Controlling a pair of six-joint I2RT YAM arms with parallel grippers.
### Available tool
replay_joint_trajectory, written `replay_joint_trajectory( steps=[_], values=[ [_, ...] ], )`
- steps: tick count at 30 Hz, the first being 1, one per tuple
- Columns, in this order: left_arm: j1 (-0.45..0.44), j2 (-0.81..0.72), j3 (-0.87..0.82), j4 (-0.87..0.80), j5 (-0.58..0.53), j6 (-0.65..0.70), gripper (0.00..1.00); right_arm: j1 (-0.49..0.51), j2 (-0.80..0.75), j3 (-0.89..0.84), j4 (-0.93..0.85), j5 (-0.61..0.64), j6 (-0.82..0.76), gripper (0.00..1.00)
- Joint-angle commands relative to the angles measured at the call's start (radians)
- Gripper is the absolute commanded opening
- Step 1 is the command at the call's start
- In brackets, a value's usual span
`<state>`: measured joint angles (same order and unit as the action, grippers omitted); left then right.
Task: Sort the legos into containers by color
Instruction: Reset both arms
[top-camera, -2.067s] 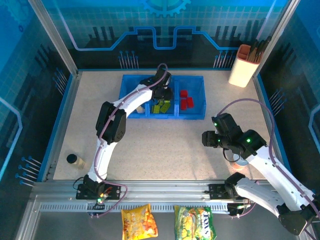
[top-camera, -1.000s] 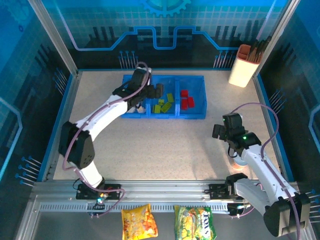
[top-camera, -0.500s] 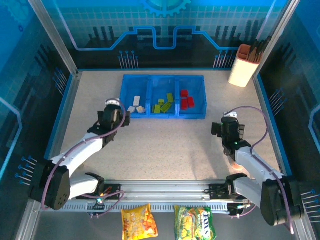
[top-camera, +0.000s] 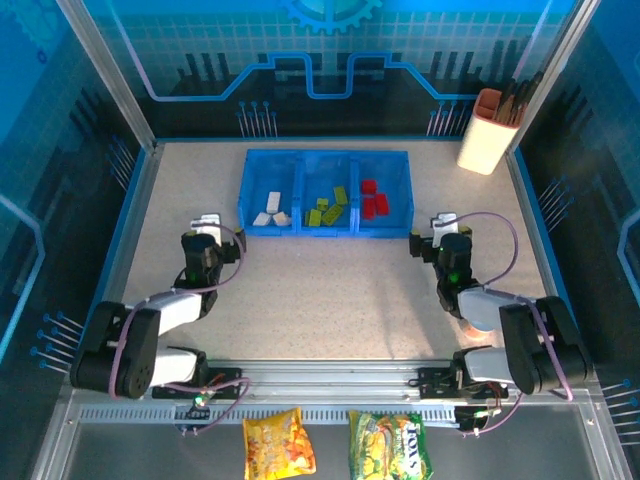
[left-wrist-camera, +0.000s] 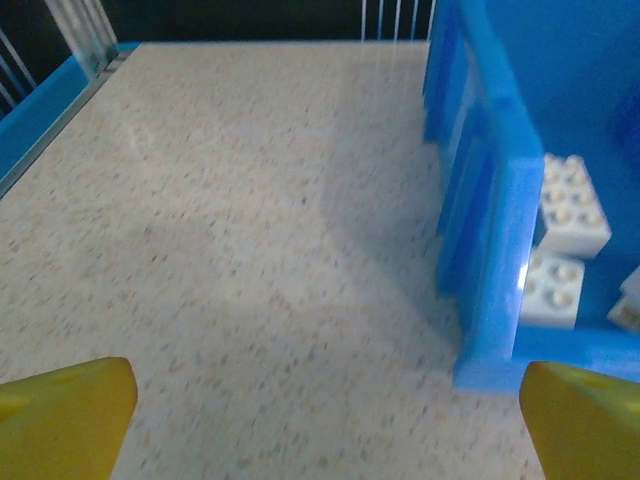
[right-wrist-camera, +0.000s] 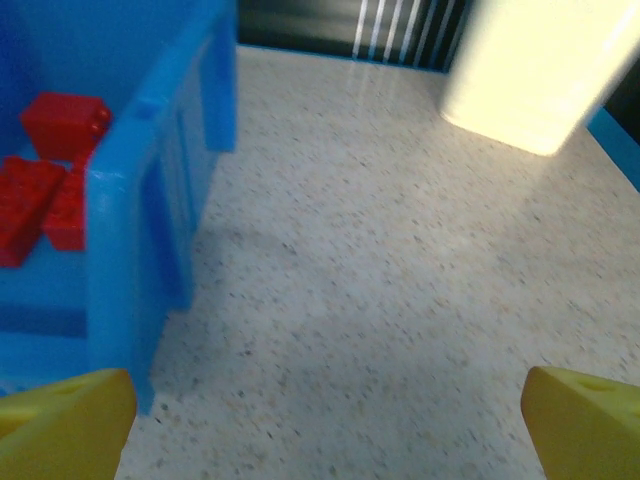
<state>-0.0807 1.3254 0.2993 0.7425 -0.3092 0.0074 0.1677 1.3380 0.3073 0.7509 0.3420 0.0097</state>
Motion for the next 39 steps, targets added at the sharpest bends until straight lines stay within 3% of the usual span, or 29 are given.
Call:
replay_joint_trajectory(
  steps=[1, 5, 8, 11, 33, 39],
  values=[
    [0.069, 0.105, -0.021, 0.274, 0.16, -0.027, 0.99, -0.032, 0.09, -0.018, 0.246, -0.074, -0.033, 1.0],
    [0.09, 0.254, -0.043, 0.468, 0.213, -0.024, 0.99, -0.043, 0.213, 0.003, 0.334, -0.084, -0.034, 1.0],
    [0.088, 0.234, -0.013, 0.379, 0.248, -0.019, 0.99, -0.048, 0.204, 0.078, 0.17, -0.103, -0.024, 1.0],
    [0.088, 0.227, 0.083, 0.181, 0.273, -0.008, 0.99, -0.074, 0.199, 0.078, 0.16, -0.099, 0.008, 1.0],
    [0.087, 0.228, 0.086, 0.182, 0.285, -0.003, 0.99, -0.068, 0.2, 0.077, 0.165, -0.092, 0.003, 1.0],
    [0.087, 0.229, 0.086, 0.182, 0.285, -0.003, 0.99, -0.082, 0.201, 0.082, 0.154, -0.138, 0.001, 1.0]
  ],
)
